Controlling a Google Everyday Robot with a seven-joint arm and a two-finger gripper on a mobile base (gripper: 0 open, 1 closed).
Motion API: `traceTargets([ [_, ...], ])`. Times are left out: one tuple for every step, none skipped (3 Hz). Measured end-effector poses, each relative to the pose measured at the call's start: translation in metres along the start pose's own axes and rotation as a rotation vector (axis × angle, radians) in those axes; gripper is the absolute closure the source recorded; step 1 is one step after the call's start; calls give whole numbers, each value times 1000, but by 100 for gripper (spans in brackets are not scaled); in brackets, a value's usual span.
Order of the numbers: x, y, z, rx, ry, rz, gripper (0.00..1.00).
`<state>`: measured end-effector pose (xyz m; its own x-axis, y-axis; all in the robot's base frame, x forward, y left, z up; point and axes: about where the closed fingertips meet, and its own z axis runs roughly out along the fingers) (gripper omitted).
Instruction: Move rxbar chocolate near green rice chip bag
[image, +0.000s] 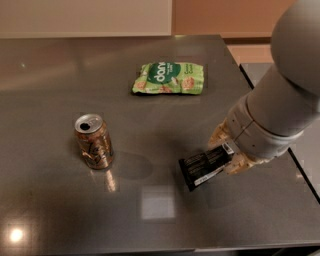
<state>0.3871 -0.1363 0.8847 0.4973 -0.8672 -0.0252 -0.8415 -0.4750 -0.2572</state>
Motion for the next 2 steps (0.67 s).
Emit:
traceTargets([
  [9,-42,-13,42,-10,117,100],
  [28,-87,-18,77,-44,255,100],
])
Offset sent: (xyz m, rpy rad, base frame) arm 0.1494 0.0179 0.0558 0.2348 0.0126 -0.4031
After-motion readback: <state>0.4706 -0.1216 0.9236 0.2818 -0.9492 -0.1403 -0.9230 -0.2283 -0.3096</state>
